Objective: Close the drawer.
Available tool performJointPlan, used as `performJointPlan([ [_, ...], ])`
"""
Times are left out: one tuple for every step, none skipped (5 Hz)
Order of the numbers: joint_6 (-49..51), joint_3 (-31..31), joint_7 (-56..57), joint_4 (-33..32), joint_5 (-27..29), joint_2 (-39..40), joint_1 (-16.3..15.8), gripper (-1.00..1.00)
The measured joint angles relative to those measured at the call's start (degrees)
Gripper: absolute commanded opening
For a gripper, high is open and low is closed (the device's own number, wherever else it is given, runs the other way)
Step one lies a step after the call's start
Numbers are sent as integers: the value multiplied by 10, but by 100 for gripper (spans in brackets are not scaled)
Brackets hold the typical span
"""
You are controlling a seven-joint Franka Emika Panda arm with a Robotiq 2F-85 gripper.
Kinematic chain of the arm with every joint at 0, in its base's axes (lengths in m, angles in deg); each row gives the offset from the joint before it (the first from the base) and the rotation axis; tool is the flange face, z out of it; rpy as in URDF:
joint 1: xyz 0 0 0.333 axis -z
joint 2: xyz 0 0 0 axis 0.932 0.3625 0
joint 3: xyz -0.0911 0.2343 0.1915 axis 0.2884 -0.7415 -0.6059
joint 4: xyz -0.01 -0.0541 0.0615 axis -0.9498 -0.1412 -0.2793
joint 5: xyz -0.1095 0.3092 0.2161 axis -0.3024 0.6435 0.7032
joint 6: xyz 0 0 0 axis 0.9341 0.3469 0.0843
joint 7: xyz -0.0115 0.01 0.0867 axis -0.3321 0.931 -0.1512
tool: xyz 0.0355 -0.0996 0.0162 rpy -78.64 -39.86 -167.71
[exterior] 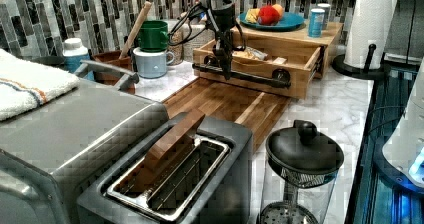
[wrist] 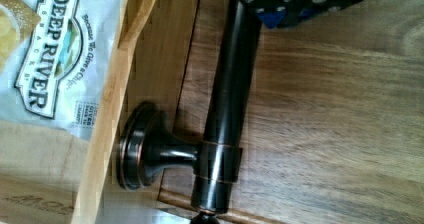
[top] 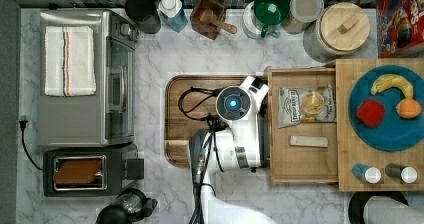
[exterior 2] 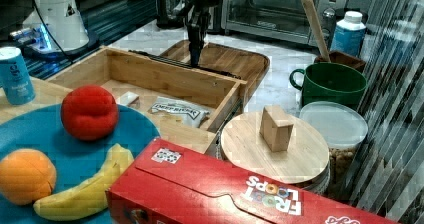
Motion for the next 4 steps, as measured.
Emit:
performJointPlan([
  [1,12,4,0,-1,0,3,-100],
  [-6,21,31,0,-15,2,10,-100],
  [-35,28,55,0,-36,10,20,-100],
  [-65,29,114,0,-38,21,37,-100],
])
